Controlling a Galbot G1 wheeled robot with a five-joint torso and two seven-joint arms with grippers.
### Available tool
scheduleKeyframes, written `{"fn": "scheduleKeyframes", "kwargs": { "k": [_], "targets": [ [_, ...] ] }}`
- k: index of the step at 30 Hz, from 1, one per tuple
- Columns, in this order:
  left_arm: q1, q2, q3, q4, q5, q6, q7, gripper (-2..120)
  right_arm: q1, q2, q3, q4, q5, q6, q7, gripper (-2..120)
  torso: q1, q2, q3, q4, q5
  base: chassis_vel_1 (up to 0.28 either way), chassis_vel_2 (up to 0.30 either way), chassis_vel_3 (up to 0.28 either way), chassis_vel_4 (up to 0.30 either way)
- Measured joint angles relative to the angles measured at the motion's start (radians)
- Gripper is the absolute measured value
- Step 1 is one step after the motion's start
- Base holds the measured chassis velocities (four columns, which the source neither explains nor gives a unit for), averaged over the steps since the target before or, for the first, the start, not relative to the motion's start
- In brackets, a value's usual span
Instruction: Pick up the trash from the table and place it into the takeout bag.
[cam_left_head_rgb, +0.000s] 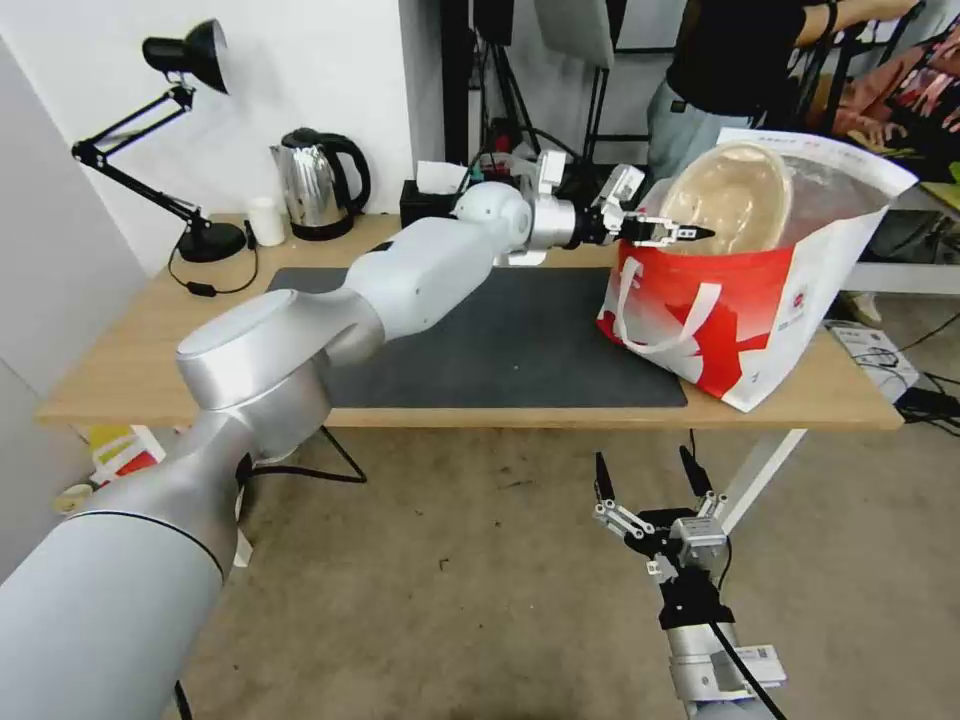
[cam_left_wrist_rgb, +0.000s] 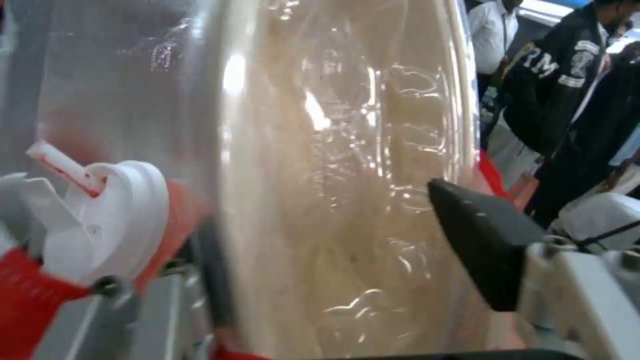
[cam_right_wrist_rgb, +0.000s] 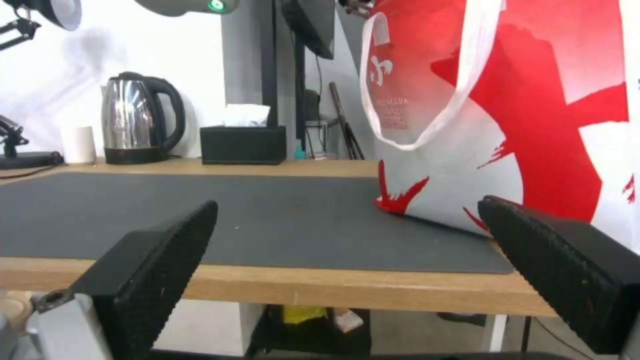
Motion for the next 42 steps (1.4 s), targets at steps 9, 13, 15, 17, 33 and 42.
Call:
{"fn": "scheduleKeyframes", "kwargs": {
  "k": [9, 13, 15, 17, 33, 42],
  "targets": [
    [-0.017, -0.002, -0.033, -0.005, 0.004, 0.016, 0.011, 99, 0.0, 0.0, 0.0, 0.0, 0.0, 0.0, 0.0, 100, 0.0, 0.0, 0.0, 0.0, 0.0, 0.0, 0.0, 0.0, 0.0],
    [-0.02, -0.004, -0.034, -0.007, 0.004, 0.01, 0.005, 100, 0.0, 0.0, 0.0, 0.0, 0.0, 0.0, 0.0, 100, 0.0, 0.0, 0.0, 0.0002, 0.0, 0.0, 0.0, 0.0, 0.0],
    [-0.021, -0.005, -0.033, -0.007, 0.004, 0.007, 0.005, 100, 0.0, 0.0, 0.0, 0.0, 0.0, 0.0, 0.0, 100, 0.0, 0.0, 0.0, 0.0003, 0.0, 0.0, 0.0, 0.0, 0.0],
    [-0.023, -0.011, -0.02, -0.005, 0.004, -0.011, 0.004, 100, 0.0, 0.0, 0.0, 0.0, 0.0, 0.0, 0.0, 100, 0.0, 0.0, 0.0, 0.0, 0.0, 0.0, 0.0, 0.0, 0.0],
    [-0.063, -0.007, 0.079, 0.001, 0.044, -0.014, 0.088, 100, 0.0, 0.0, 0.0, 0.0, 0.0, 0.0, 0.0, 100, 0.0, 0.0, 0.0, 0.0002, 0.0001, 0.0, 0.0, 0.0, 0.0],
    [-0.095, 0.001, 0.09, 0.001, 0.173, -0.012, 0.159, 100, 0.0, 0.0, 0.0, 0.0, 0.0, 0.0, 0.0, 100, 0.0, 0.0, 0.0, 0.0001, 0.0, 0.0, 0.0, 0.0, 0.0]
  ]
}}
